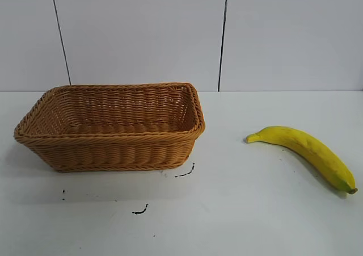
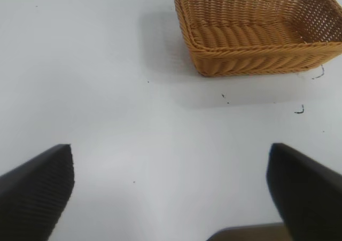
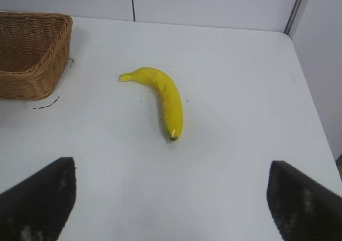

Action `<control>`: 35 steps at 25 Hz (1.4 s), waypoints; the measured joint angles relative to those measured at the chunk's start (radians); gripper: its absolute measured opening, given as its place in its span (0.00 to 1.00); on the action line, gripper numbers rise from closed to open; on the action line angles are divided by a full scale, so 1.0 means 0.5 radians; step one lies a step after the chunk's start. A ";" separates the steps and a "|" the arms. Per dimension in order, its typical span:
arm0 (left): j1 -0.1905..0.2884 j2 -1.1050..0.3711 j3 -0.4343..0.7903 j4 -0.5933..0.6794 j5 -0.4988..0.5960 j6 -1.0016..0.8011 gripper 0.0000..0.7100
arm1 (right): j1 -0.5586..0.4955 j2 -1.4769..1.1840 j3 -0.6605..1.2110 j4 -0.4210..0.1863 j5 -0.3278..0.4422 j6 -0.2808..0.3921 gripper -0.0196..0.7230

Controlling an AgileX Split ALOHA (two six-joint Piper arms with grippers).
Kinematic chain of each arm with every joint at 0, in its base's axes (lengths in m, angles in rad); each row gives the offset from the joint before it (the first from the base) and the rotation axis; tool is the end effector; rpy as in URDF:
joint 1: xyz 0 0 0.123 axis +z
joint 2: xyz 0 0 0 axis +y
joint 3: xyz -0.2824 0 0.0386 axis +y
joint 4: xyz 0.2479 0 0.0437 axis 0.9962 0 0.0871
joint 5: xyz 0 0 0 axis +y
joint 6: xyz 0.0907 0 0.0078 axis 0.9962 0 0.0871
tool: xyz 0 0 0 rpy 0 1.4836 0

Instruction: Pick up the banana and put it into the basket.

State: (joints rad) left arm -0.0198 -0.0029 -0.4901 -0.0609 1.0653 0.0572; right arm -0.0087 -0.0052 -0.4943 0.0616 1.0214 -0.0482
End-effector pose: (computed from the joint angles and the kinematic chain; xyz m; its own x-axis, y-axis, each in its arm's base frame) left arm -0.0045 -0.0048 0.2742 -0.4635 0.0368 -0.8853 0.0797 0.9968 -0.0003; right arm -0.0034 0.0048 0.2789 -0.4197 -0.0123 -0.9076 -0.0457 0.9989 0.0075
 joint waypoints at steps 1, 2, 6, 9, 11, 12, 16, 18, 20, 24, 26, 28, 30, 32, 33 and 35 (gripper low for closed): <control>0.000 0.000 0.000 0.000 0.000 0.000 0.98 | 0.000 0.000 0.000 0.000 0.000 0.000 0.96; 0.000 0.000 0.000 0.000 0.000 0.000 0.98 | 0.000 0.000 0.000 0.000 0.000 0.000 0.96; 0.000 0.000 0.000 0.000 0.000 0.000 0.98 | 0.000 0.000 0.000 0.000 0.000 0.000 0.96; 0.000 0.000 0.000 0.000 0.000 0.000 0.98 | 0.000 0.024 -0.009 -0.002 0.001 0.000 0.96; 0.000 0.000 0.000 0.000 0.000 0.000 0.98 | 0.000 0.138 -0.065 -0.002 0.000 0.000 0.96; 0.000 0.000 0.000 0.000 0.000 0.000 0.98 | 0.000 0.233 -0.108 -0.002 0.000 -0.014 0.96; 0.000 0.000 0.000 0.000 0.000 0.000 0.98 | 0.000 0.690 -0.320 -0.002 -0.006 -0.085 0.96; 0.000 0.000 0.000 0.000 0.000 0.000 0.98 | 0.000 0.967 -0.445 -0.004 -0.008 -0.096 0.96; 0.000 0.000 0.000 0.000 0.000 0.000 0.98 | 0.000 1.254 -0.553 -0.004 -0.009 -0.098 0.96; 0.000 0.000 0.000 0.000 0.000 0.000 0.98 | 0.000 1.785 -0.785 -0.002 0.011 -0.098 0.96; 0.000 0.000 0.000 0.000 0.000 0.000 0.98 | 0.000 2.077 -0.912 0.002 0.059 -0.103 0.96; 0.000 0.000 0.000 0.000 0.000 0.000 0.98 | 0.000 2.334 -1.045 0.002 0.111 -0.135 0.96; 0.000 0.000 0.000 0.000 0.000 0.000 0.98 | 0.000 2.584 -1.208 0.006 0.140 -0.204 0.96; 0.000 0.000 0.000 0.000 0.000 0.000 0.98 | 0.000 2.784 -1.340 0.011 0.140 -0.291 0.96; 0.000 0.000 0.000 0.000 0.000 0.000 0.98 | 0.000 2.885 -1.407 0.015 0.137 -0.334 0.96; 0.000 0.000 0.000 0.000 0.000 0.000 0.98 | 0.000 3.056 -1.519 0.015 0.123 -0.409 0.96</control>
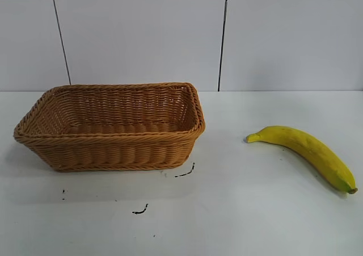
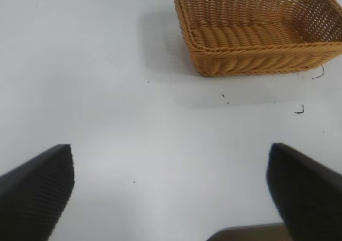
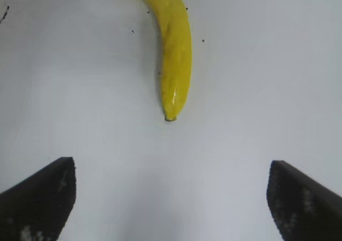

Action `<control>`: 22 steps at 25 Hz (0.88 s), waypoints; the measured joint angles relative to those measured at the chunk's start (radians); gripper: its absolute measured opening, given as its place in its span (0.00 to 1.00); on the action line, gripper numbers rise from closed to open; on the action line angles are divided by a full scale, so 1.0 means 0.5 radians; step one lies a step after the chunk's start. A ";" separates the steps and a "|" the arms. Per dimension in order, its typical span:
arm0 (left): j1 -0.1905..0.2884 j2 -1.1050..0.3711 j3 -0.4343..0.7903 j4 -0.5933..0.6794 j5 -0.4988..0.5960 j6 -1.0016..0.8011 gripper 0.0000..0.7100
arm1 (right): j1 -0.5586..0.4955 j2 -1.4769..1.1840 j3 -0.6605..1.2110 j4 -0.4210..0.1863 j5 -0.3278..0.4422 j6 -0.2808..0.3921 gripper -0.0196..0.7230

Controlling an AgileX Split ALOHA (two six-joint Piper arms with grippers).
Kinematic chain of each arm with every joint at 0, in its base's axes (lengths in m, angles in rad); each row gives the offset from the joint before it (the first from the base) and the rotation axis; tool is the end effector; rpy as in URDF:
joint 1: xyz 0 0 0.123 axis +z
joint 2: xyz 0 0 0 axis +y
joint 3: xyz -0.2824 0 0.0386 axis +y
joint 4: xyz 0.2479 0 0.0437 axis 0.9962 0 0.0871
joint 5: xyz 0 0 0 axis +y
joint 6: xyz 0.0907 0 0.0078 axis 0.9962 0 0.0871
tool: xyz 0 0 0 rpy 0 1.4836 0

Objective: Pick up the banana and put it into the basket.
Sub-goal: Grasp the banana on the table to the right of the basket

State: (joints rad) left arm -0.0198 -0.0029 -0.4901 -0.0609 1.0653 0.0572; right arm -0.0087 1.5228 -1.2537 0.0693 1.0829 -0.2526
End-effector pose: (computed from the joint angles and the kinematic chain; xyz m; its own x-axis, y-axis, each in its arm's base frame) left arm -0.0045 -0.0048 0.2742 -0.4635 0.0368 -0.8853 0.0797 0.9968 -0.0003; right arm 0.3030 0.0029 0.2965 -0.9281 -0.2098 -0.3076 -0.2177 0.9760 -0.0091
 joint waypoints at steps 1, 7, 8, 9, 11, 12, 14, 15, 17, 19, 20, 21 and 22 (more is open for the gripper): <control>0.000 0.000 0.000 0.000 0.000 0.000 0.98 | 0.000 0.072 -0.046 0.004 -0.010 -0.031 0.96; 0.000 0.000 0.000 0.000 0.000 0.000 0.98 | 0.064 0.426 -0.232 0.032 -0.080 -0.364 0.96; 0.000 0.000 0.000 0.000 0.000 0.000 0.98 | 0.094 0.461 -0.234 0.032 -0.105 -0.416 0.96; 0.000 0.000 0.000 0.000 0.000 0.000 0.98 | 0.119 0.492 -0.234 0.028 -0.132 -0.448 0.96; 0.000 0.000 0.000 0.000 0.000 0.000 0.98 | 0.162 0.545 -0.234 0.019 -0.211 -0.460 0.96; 0.000 0.000 0.000 0.000 0.000 0.000 0.98 | 0.168 0.572 -0.234 0.019 -0.260 -0.443 0.96; 0.000 0.000 0.000 0.000 0.000 0.000 0.98 | 0.169 0.618 -0.236 -0.009 -0.352 -0.364 0.96; 0.000 0.000 0.000 0.000 0.000 0.000 0.98 | 0.167 0.643 -0.238 -0.035 -0.382 -0.327 0.96; 0.000 0.000 0.000 0.000 0.000 0.000 0.98 | 0.161 0.699 -0.240 -0.068 -0.419 -0.291 0.96; 0.000 0.000 0.000 0.000 0.000 0.000 0.98 | 0.159 0.763 -0.240 -0.083 -0.457 -0.272 0.96; 0.000 0.000 0.000 0.000 0.000 0.000 0.98 | 0.159 0.800 -0.240 -0.083 -0.482 -0.270 0.96; 0.000 0.000 0.000 0.000 0.000 0.000 0.98 | 0.159 0.834 -0.240 -0.083 -0.503 -0.270 0.96; 0.000 0.000 0.000 0.000 0.000 0.000 0.98 | 0.159 0.875 -0.240 -0.077 -0.523 -0.265 0.96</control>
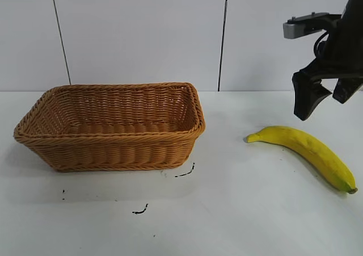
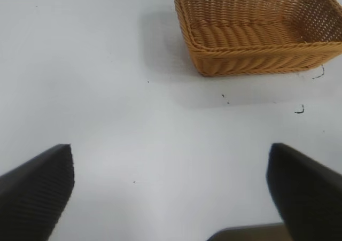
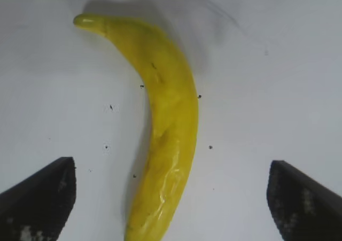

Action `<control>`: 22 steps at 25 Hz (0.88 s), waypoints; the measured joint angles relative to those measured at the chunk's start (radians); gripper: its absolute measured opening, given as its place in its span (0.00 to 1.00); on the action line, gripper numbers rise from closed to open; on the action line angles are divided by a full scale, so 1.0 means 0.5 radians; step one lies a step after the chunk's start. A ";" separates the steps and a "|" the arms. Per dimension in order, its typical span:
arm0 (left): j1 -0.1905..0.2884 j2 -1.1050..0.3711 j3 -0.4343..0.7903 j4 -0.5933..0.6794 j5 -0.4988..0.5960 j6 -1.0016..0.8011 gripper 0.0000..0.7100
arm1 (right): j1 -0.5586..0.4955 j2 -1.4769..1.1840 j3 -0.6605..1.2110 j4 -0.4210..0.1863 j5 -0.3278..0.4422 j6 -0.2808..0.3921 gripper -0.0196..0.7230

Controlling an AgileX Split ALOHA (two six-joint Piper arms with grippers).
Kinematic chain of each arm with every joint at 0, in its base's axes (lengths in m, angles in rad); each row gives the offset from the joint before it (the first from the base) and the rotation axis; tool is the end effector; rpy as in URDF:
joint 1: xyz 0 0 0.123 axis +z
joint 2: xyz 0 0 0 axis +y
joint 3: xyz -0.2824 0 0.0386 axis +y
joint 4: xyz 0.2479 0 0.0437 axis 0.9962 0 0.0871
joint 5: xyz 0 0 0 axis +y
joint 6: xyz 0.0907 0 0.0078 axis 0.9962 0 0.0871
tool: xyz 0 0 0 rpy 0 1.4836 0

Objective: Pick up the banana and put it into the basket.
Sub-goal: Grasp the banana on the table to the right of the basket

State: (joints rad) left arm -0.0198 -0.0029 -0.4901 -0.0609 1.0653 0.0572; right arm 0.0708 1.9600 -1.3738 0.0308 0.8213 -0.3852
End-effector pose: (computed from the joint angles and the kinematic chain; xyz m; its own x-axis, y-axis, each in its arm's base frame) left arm -0.0045 -0.0048 0.2742 -0.4635 0.0368 -0.8853 0.0797 0.9968 -0.0003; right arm 0.3949 0.0301 0.1807 -0.8757 -0.4191 -0.2396 -0.4155 0.9070 -0.0680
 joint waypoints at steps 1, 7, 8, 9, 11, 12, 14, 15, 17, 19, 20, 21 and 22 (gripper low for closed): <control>0.000 0.000 0.000 0.000 0.000 0.000 0.98 | 0.000 0.042 0.000 0.008 -0.023 0.005 0.96; 0.000 0.000 0.000 0.000 0.000 0.000 0.98 | 0.000 0.237 0.000 0.020 -0.151 0.047 0.96; 0.000 0.000 0.000 0.000 0.000 0.000 0.98 | -0.003 0.253 0.000 0.026 -0.160 0.051 0.96; 0.000 0.000 0.000 0.000 0.000 0.000 0.98 | -0.002 0.264 0.000 0.035 -0.165 0.054 0.96; 0.000 0.000 0.000 0.000 0.000 0.000 0.98 | -0.002 0.284 0.000 0.042 -0.171 0.054 0.96; 0.000 0.000 0.000 0.000 0.000 0.000 0.98 | -0.002 0.293 0.000 0.046 -0.178 0.054 0.96; 0.000 0.000 0.000 0.000 0.000 0.000 0.98 | -0.002 0.316 0.000 0.049 -0.188 0.054 0.96; 0.000 0.000 0.000 0.000 0.000 0.000 0.98 | -0.002 0.324 0.000 0.050 -0.193 0.054 0.96; 0.000 0.000 0.000 0.000 0.000 0.000 0.98 | -0.002 0.332 0.000 0.054 -0.207 0.054 0.96; 0.000 0.000 0.000 0.000 0.000 0.000 0.98 | -0.002 0.332 0.000 0.054 -0.212 0.054 0.96; 0.000 0.000 0.000 0.000 0.000 0.000 0.98 | -0.002 0.332 -0.002 0.050 -0.216 0.054 0.96; 0.000 0.000 0.000 0.000 0.000 0.000 0.98 | -0.002 0.332 -0.002 0.039 -0.220 0.054 0.96; 0.000 0.000 0.000 0.000 0.000 0.000 0.98 | -0.002 0.332 -0.002 0.031 -0.226 0.056 0.96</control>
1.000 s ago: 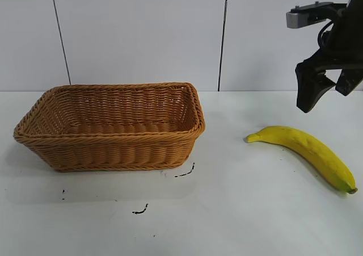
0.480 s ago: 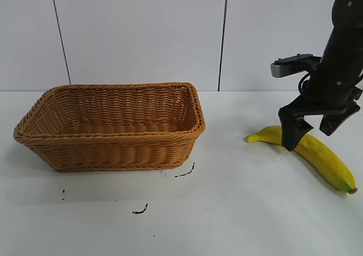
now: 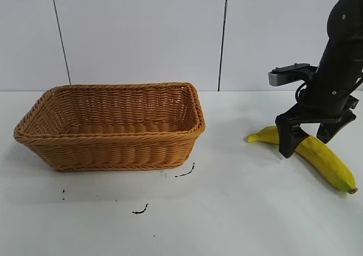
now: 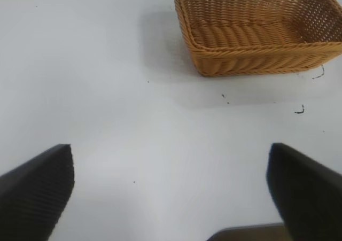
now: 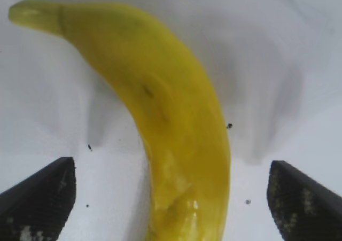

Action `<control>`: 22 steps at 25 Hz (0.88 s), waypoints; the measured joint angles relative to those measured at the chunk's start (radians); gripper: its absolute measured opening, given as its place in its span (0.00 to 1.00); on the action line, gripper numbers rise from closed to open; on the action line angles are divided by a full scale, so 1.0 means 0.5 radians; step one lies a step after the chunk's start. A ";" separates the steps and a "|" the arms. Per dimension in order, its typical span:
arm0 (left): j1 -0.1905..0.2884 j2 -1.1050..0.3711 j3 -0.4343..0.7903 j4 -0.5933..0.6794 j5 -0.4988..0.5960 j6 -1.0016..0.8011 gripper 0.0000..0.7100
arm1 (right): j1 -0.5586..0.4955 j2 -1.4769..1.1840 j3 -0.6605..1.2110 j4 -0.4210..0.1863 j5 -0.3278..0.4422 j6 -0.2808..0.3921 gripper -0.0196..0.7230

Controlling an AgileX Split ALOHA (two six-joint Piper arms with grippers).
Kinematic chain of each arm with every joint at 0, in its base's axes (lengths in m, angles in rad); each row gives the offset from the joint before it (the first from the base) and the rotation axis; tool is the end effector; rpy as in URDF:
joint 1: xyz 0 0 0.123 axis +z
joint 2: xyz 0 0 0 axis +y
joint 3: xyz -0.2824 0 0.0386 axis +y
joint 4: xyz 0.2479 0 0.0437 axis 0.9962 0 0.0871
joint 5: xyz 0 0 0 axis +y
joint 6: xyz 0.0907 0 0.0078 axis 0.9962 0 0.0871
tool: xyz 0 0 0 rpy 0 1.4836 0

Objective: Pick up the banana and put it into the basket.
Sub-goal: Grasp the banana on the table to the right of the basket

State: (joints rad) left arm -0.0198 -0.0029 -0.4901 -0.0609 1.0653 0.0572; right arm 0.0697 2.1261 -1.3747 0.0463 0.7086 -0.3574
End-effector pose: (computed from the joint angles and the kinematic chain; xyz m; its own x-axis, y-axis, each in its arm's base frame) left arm -0.0045 -0.0048 0.2742 -0.4635 0.0368 -0.8853 0.0797 0.9968 -0.0003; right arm 0.4093 0.0313 0.1161 -0.9037 -0.3804 -0.1964 -0.3814 0.9238 -0.0345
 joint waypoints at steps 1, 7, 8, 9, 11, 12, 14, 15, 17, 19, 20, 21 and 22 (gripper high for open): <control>0.000 0.000 0.000 0.000 0.000 0.000 0.98 | 0.000 0.000 0.000 -0.004 -0.008 0.000 0.96; 0.000 0.000 0.000 0.000 0.000 0.000 0.98 | 0.000 0.000 0.000 -0.008 -0.024 0.000 0.96; 0.000 0.000 0.000 0.000 0.000 0.000 0.98 | 0.000 0.000 0.000 -0.009 -0.024 0.000 0.96; 0.000 0.000 0.000 0.000 0.000 0.000 0.98 | 0.000 0.000 0.000 -0.009 -0.024 0.000 0.96; 0.000 0.000 0.000 0.000 0.000 0.000 0.98 | 0.000 0.002 0.000 -0.010 -0.025 0.000 0.96; 0.000 0.000 0.000 0.000 0.000 0.000 0.98 | 0.000 0.002 0.000 -0.014 -0.027 0.000 0.96; 0.000 0.000 0.000 0.000 0.000 0.000 0.98 | 0.000 0.007 0.000 -0.016 -0.028 0.000 0.96; 0.000 0.000 0.000 0.000 0.000 0.000 0.98 | 0.000 0.011 0.000 -0.016 -0.028 0.006 0.96; 0.000 0.000 0.000 0.000 0.000 0.000 0.98 | 0.000 0.027 0.000 -0.020 -0.028 0.028 0.96; 0.000 0.000 0.000 0.000 0.000 0.000 0.98 | 0.000 0.037 0.000 -0.023 -0.018 0.042 0.93; 0.000 0.000 0.000 0.000 0.000 0.000 0.98 | 0.000 0.040 0.000 -0.023 -0.015 0.044 0.91; 0.000 0.000 0.000 0.000 0.000 0.000 0.98 | 0.000 0.040 0.000 -0.023 -0.005 0.046 0.88; 0.000 0.000 0.000 0.000 0.000 0.000 0.98 | 0.000 0.040 0.000 -0.025 0.012 0.049 0.85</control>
State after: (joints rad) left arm -0.0198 -0.0029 -0.4901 -0.0609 1.0653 0.0572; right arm 0.0697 2.1461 -1.3747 0.0339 0.7146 -0.3329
